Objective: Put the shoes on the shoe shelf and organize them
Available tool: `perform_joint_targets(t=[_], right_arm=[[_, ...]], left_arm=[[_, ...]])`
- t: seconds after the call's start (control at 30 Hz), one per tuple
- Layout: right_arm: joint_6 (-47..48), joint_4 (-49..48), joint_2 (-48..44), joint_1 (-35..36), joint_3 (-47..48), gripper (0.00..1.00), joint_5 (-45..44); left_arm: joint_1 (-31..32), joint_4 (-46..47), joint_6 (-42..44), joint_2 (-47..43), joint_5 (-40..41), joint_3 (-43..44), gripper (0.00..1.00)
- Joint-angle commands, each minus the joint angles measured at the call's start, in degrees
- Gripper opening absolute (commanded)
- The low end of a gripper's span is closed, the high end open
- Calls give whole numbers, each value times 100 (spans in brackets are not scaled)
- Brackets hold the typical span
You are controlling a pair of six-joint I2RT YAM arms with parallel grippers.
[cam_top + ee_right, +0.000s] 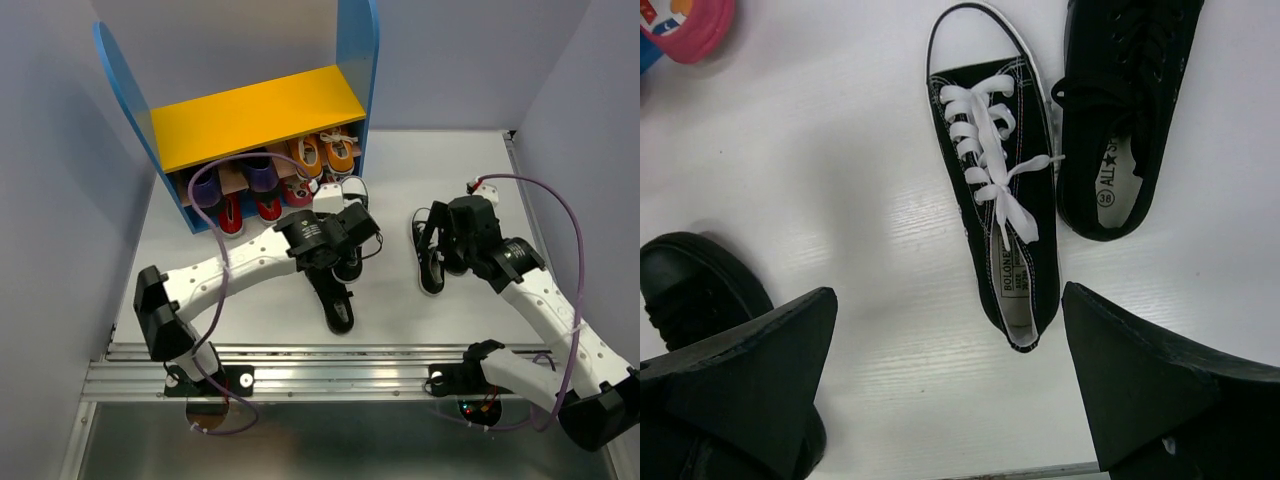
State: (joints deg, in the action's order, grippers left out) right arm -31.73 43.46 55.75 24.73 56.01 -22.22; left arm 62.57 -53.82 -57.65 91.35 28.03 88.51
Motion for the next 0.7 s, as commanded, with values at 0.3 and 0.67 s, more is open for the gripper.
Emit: perform_joint_targets(t=[0.3, 0.67], right_arm=[[8, 4, -90, 5, 543, 100, -283], [-27, 48, -117, 5, 639, 100, -248]], left_arm=[[-279, -129, 1475, -488, 800, 2792, 0], [-2081, 293, 2020, 620, 255, 4507, 0]])
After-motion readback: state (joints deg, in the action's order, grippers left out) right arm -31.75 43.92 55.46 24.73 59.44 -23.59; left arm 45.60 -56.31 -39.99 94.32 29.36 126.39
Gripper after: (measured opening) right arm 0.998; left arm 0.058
